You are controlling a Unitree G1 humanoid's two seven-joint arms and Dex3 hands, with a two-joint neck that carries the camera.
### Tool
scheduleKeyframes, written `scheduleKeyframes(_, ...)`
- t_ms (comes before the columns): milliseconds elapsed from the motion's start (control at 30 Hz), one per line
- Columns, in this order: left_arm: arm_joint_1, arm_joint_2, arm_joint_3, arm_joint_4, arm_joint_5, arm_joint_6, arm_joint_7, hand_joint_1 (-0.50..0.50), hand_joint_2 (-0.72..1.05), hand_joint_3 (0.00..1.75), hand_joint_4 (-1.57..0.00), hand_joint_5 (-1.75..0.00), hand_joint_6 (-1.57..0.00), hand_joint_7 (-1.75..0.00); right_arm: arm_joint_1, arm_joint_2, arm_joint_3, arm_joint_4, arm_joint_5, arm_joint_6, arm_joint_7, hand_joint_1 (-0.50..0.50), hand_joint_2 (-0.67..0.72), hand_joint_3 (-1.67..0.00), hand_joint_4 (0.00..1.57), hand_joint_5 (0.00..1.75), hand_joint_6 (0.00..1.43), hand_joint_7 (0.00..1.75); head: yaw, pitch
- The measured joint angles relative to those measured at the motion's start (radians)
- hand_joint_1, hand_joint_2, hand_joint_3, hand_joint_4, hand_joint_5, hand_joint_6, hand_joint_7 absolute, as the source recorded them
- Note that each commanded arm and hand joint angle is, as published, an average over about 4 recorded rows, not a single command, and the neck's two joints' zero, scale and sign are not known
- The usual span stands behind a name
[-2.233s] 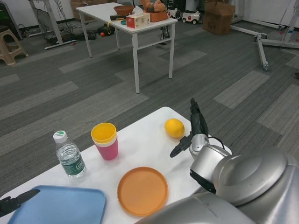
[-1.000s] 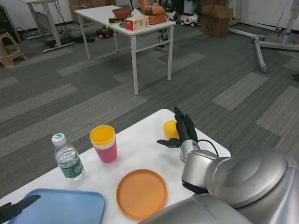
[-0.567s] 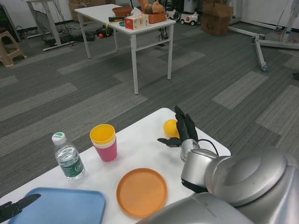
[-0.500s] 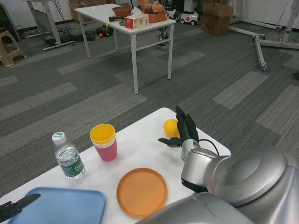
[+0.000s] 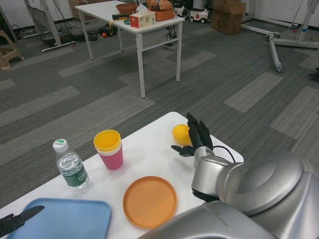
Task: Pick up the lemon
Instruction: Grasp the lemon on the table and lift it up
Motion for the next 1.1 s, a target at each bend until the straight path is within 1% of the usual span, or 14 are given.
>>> scheduleKeyframes(300,0.000,0.000,-0.012,0.000,0.000,0.000,0.000,-0.14,-0.28,0.09,0.00,0.00,0.00,-0.07,0.000,-0.001,0.011,-0.001,-0.002,0.017,0.001,-0.46,-0.54,-0.63,0.00,0.00,0.00,0.00,0.000,-0.008)
scheduleKeyframes(367,0.000,0.000,-0.013,-0.001,0.001,0.000,0.000,-0.13,-0.28,0.09,0.00,0.00,0.00,-0.07,0.000,-0.003,0.014,-0.001,-0.003,0.021,0.001,-0.46,-0.54,-0.67,0.00,0.00,0.00,0.00,-0.005,-0.012)
scheduleKeyframes(467,0.000,0.000,-0.018,-0.002,0.002,0.000,0.000,-0.12,-0.28,0.09,0.00,0.00,0.00,-0.07,-0.005,-0.005,0.025,0.000,-0.003,0.030,0.000,-0.46,-0.54,-0.81,0.00,0.00,0.00,0.00,-0.013,-0.018)
scheduleKeyframes(633,0.000,0.000,-0.031,-0.003,0.002,0.000,0.000,-0.12,-0.28,0.09,0.00,0.00,0.00,-0.07,-0.014,-0.005,0.044,-0.001,-0.004,0.033,-0.001,-0.46,-0.48,-0.99,0.00,0.00,0.00,0.00,-0.021,-0.026)
scheduleKeyframes(700,0.000,0.000,-0.033,-0.003,0.002,0.000,0.000,-0.12,-0.28,0.09,0.00,0.00,0.00,-0.07,-0.014,-0.005,0.048,-0.001,-0.005,0.033,-0.001,-0.46,-0.48,-1.03,0.00,0.05,0.00,0.00,-0.022,-0.028)
scheduleKeyframes(767,0.000,0.000,-0.033,-0.003,0.002,0.000,0.000,-0.12,-0.28,0.09,0.00,0.00,0.00,-0.07,-0.014,-0.005,0.052,-0.001,-0.005,0.034,-0.001,-0.46,-0.48,-1.03,0.00,0.10,0.00,0.00,-0.023,-0.029)
scheduleKeyframes(833,0.000,0.000,-0.034,-0.003,0.002,0.000,0.000,-0.12,-0.28,0.09,0.00,0.00,0.00,-0.07,-0.014,-0.005,0.053,-0.001,-0.005,0.034,-0.001,-0.46,-0.48,-1.03,0.00,0.10,0.00,0.00,-0.022,-0.029)
scheduleKeyframes(900,-0.001,0.000,-0.034,-0.003,0.002,0.000,0.000,-0.12,-0.28,0.09,0.00,0.00,0.00,-0.07,-0.014,-0.005,0.053,-0.001,-0.005,0.034,-0.001,-0.46,-0.48,-1.07,0.00,0.15,0.00,0.03,-0.021,-0.028)
scheduleKeyframes(967,-0.001,0.000,-0.034,-0.003,0.002,0.000,0.000,-0.12,-0.28,0.09,0.00,0.00,0.00,-0.07,-0.014,-0.005,0.053,-0.001,-0.005,0.034,-0.001,-0.46,-0.48,-1.11,0.00,0.19,0.00,0.03,-0.020,-0.027)
scheduleKeyframes(1033,-0.001,0.000,-0.034,-0.002,0.002,0.000,0.000,-0.12,-0.28,0.09,0.00,0.00,0.00,-0.07,-0.014,-0.005,0.053,-0.001,-0.005,0.034,-0.001,-0.46,-0.48,-1.11,0.00,0.19,0.00,0.00,-0.020,-0.027)
scheduleKeyframes(1100,-0.001,0.000,-0.034,-0.002,0.002,0.000,0.000,-0.12,-0.28,0.09,0.00,0.00,0.00,-0.07,-0.014,-0.005,0.053,-0.001,-0.005,0.034,-0.001,-0.46,-0.46,-1.11,0.00,0.22,0.00,0.02,-0.019,-0.027)
